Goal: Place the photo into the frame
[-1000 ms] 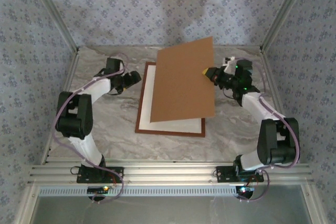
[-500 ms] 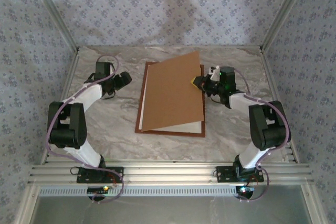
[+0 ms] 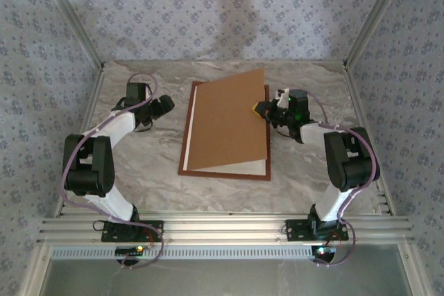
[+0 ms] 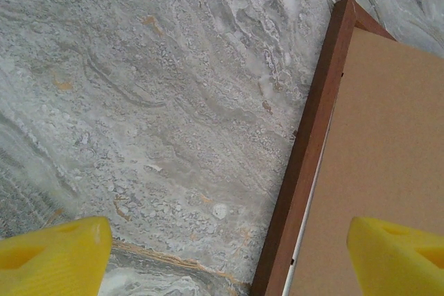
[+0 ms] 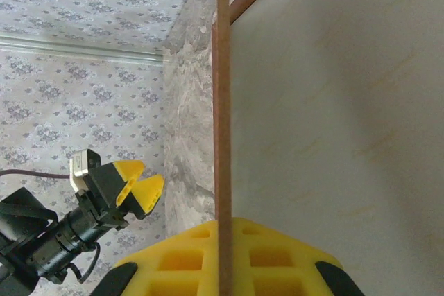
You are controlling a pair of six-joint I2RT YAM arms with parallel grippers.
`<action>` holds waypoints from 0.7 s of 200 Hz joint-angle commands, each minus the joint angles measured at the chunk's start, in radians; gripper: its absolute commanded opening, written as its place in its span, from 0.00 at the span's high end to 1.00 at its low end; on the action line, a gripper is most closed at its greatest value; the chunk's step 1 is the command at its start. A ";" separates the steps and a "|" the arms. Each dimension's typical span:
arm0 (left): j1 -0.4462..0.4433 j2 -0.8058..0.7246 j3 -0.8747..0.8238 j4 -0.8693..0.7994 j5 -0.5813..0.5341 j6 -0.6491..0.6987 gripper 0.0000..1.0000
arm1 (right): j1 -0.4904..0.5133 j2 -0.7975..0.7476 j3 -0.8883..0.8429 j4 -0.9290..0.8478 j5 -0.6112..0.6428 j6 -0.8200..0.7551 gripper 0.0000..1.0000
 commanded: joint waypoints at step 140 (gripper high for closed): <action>-0.099 0.083 0.024 0.066 0.092 0.012 0.12 | 0.065 0.145 0.014 0.062 0.107 -0.064 0.64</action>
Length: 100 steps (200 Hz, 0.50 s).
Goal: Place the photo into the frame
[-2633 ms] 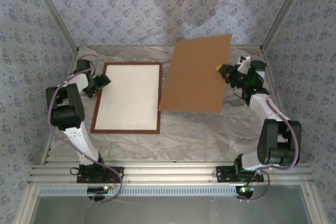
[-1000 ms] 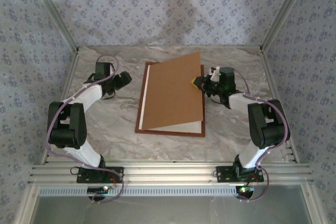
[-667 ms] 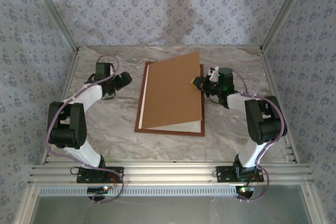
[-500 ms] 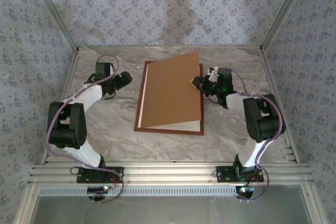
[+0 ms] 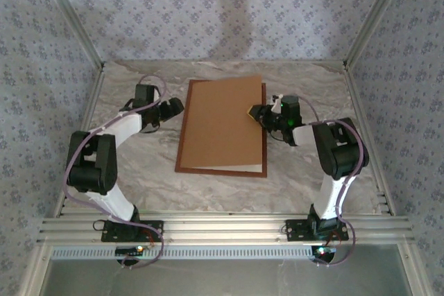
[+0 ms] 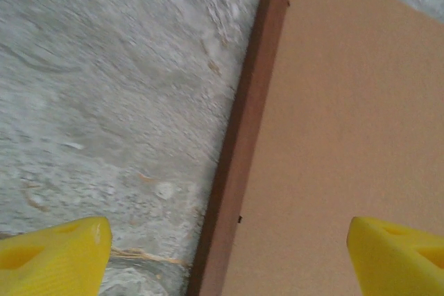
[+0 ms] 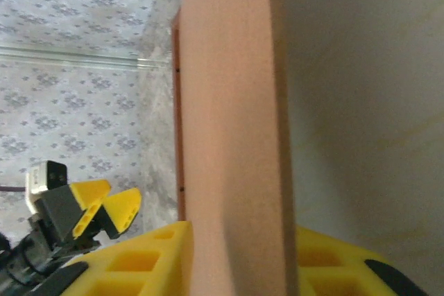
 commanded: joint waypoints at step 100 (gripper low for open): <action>-0.077 0.205 0.163 -0.027 0.047 0.049 0.12 | 0.096 -0.064 0.195 -0.543 0.238 -0.384 0.33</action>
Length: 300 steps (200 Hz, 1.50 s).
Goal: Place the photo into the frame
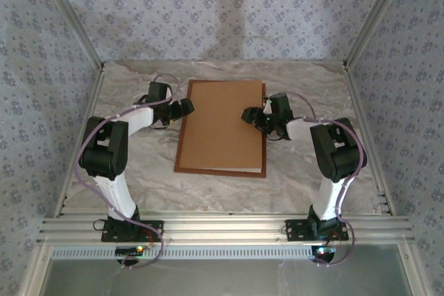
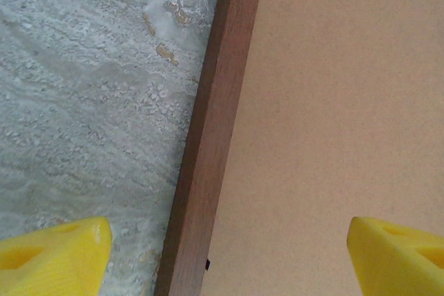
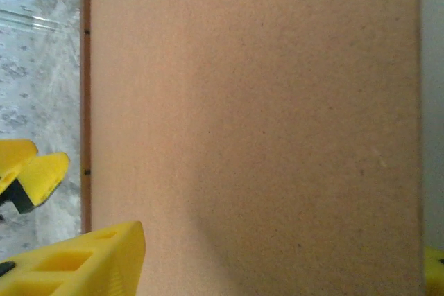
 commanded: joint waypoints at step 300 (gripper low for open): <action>-0.043 0.094 0.072 -0.013 0.056 0.017 0.12 | -0.038 0.026 0.296 -0.479 0.171 -0.310 0.22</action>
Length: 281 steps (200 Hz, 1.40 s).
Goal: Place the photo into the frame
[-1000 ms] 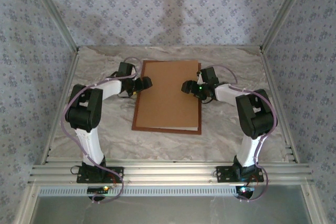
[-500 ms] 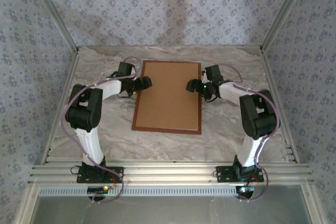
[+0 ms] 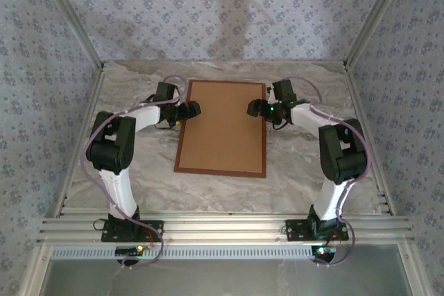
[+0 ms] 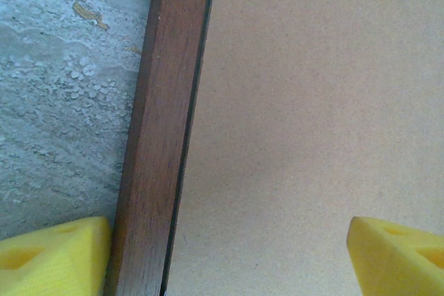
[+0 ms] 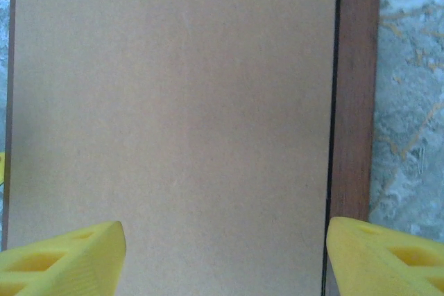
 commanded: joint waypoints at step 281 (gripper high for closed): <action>-0.034 -0.154 -0.231 0.134 0.018 -0.066 0.12 | 0.083 0.073 -0.003 0.004 -0.183 -0.004 0.31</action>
